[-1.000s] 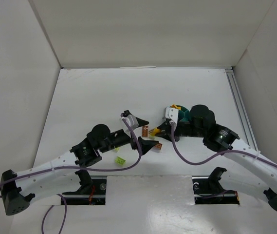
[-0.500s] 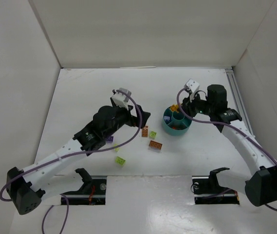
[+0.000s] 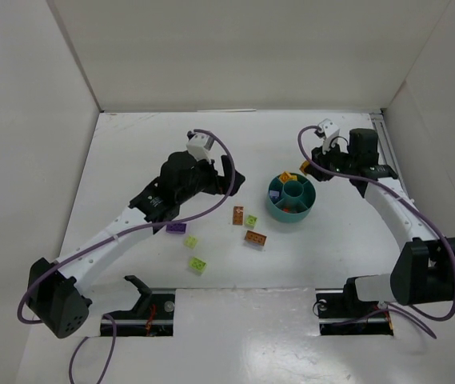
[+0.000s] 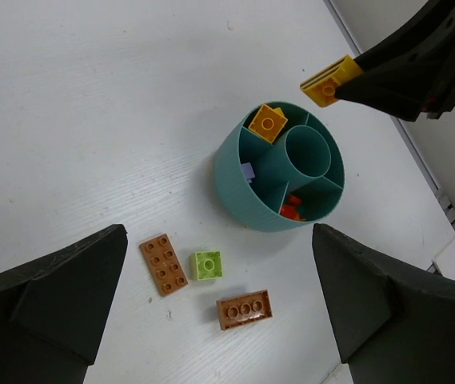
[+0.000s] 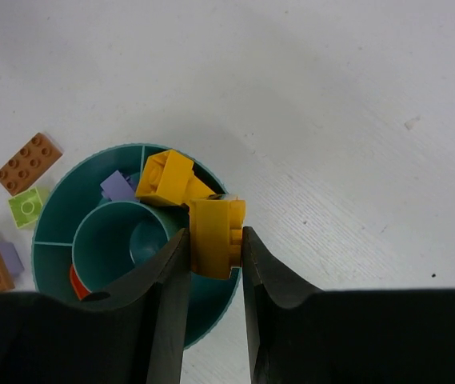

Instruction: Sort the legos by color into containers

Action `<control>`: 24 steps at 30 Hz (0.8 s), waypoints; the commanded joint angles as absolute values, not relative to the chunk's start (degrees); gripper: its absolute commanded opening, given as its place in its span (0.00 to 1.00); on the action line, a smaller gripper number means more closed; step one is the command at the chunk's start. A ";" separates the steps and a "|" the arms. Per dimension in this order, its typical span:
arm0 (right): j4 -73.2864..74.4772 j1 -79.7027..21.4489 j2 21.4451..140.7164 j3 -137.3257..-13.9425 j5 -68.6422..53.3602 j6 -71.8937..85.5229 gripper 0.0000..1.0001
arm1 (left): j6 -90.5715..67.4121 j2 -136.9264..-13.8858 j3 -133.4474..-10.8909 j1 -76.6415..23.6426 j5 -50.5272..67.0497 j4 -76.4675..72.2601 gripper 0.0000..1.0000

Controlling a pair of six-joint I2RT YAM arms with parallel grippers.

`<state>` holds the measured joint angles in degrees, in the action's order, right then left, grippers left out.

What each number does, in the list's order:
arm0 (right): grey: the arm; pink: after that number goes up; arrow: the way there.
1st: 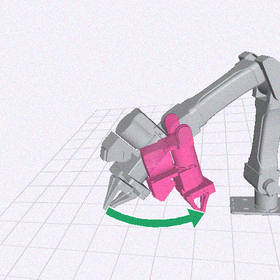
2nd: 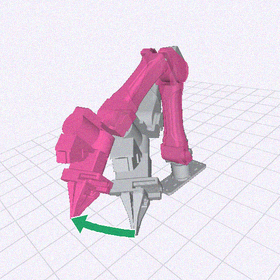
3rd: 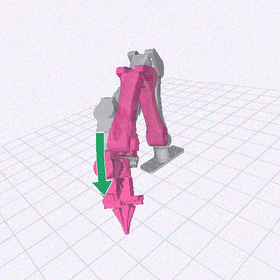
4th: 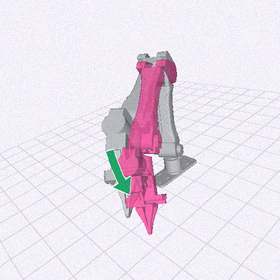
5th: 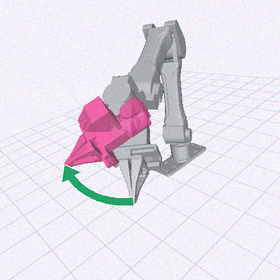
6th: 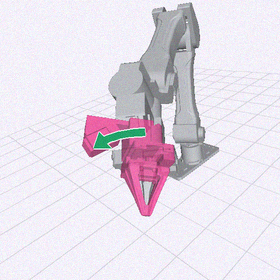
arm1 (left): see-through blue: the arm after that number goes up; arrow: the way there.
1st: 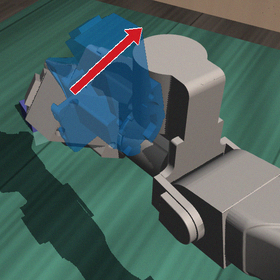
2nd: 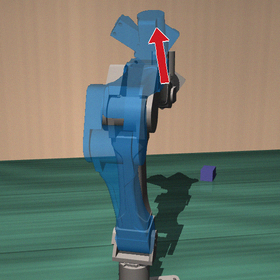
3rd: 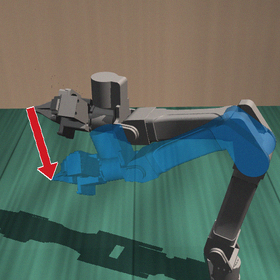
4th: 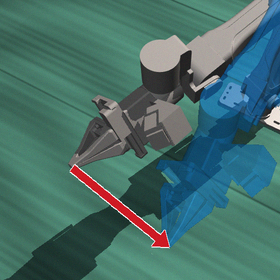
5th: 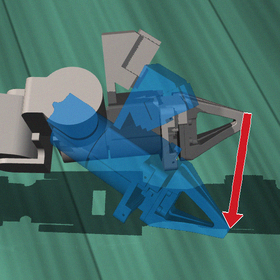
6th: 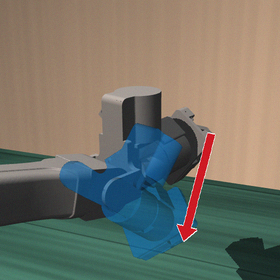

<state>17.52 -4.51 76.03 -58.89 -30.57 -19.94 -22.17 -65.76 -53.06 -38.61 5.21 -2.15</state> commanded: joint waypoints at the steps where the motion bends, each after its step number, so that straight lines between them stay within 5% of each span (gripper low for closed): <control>1: 13.54 -4.57 76.63 -60.64 -34.27 -20.30 0.00 | -21.97 -64.95 -55.90 -37.27 6.33 -2.46 1.00; 24: 12.82 -4.57 85.87 -58.01 -36.82 -20.30 0.00 | -23.03 -62.58 -51.94 -35.60 6.94 -0.70 1.00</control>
<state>13.39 -4.51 85.21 -58.76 -35.20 -19.79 -22.61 -64.31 -52.49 -35.88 6.85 -0.03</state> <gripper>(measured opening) 0.338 0.997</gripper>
